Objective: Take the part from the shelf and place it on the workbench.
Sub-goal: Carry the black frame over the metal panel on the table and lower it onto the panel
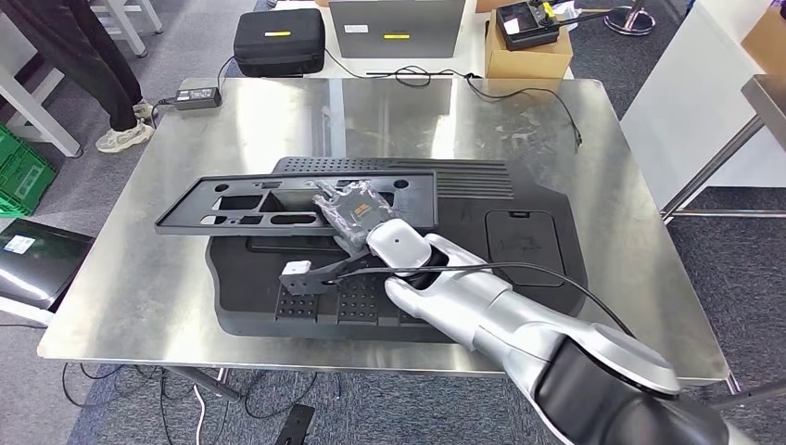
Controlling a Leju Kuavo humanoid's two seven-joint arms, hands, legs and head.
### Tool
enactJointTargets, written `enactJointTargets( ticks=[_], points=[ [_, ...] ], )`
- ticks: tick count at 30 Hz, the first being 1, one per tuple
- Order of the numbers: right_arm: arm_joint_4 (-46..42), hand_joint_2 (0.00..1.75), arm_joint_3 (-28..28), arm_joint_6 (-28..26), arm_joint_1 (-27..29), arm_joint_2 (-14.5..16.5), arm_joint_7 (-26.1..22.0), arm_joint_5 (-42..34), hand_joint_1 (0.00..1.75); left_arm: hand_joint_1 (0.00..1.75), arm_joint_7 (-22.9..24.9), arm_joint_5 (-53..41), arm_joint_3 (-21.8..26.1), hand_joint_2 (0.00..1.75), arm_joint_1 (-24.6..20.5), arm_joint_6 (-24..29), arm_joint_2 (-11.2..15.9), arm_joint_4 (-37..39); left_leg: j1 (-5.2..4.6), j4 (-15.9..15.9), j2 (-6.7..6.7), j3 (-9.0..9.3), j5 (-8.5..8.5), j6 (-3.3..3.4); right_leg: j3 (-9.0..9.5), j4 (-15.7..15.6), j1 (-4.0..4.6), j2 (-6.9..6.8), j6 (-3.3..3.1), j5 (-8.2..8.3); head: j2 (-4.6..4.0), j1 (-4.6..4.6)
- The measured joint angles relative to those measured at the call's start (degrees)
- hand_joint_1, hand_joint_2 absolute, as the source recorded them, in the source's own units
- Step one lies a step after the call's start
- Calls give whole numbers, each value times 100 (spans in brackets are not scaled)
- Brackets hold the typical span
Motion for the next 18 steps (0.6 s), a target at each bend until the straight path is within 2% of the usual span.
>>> enactJointTargets(
  ticks=[3, 9, 13, 18],
  points=[
    [24, 0, 12, -26, 68, -7, 6, 39, 0, 0, -91, 3, 0, 0, 15, -26, 1, 0, 0, 0, 1, 0, 0, 0, -1, 0, 0, 1, 0, 0, 0, -2],
    [-102, 0, 9, -154, 88, -76, 33, -279, 0, 0, -201, 10, 3, 0, 39, -32, 2, 0, 0, 0, 3, 2, 0, 0, 1, 0, 0, 3, -1, 1, 0, -2],
    [-587, 0, -130, -127, 94, -157, 22, -761, 0, 0, -297, 14, 19, 0, 75, 45, 7, 0, 0, 1, 4, 4, 0, 0, 1, 0, 1, 4, -2, 3, 0, -1],
    [-1099, 0, -301, -116, 110, -262, 8, -916, 0, 0, -322, 22, 28, 0, 93, 62, 19, 0, 0, 1, 4, 5, 0, 0, 2, 0, 1, 4, -2, 3, 0, -2]
  ],
)
